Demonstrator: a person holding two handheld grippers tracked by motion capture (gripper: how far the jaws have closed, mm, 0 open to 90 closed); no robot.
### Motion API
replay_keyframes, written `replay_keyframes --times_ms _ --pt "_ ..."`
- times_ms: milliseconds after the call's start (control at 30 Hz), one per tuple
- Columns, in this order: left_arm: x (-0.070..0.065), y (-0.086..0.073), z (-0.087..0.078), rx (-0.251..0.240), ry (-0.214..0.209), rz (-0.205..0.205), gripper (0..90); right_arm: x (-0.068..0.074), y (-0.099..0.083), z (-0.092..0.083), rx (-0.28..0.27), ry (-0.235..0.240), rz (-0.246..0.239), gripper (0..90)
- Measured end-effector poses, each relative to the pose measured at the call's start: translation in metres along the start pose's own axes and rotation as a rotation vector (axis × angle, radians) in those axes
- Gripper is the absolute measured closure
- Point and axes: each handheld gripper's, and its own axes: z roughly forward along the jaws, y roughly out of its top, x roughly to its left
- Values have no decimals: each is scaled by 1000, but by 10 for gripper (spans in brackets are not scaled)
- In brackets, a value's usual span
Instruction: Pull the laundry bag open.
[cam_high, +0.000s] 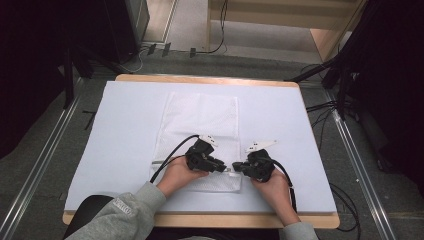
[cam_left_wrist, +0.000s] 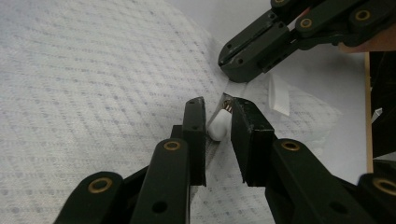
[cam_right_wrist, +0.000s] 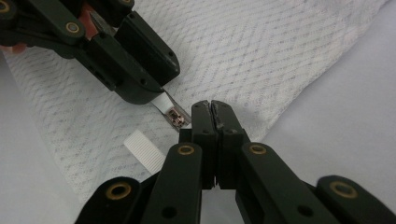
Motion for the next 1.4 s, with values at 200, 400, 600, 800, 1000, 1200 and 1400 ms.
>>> replay_keyframes --times_ms 200,400,600,800,1000,1200,1400 --pt "-7 0 6 -4 -17 18 788 0 0 0 1 1 2 900" --pt "-8 -1 10 -2 -10 30 837 0 0 0 -1 1 -2 900" --pt "-1 0 9 -7 -46 -15 874 0 -1 0 -2 -2 0 900" --pt "2 0 9 -3 -60 -37 878 2 -1 0 0 -6 -1 900" --pt "5 0 7 7 -79 -57 881 3 -3 0 -17 -14 -29 900" --pt "5 0 7 14 -84 -69 882 5 -4 0 -25 -30 -50 900" --pt "7 1 5 26 -98 -83 884 6 -7 1 -42 -25 -60 900"
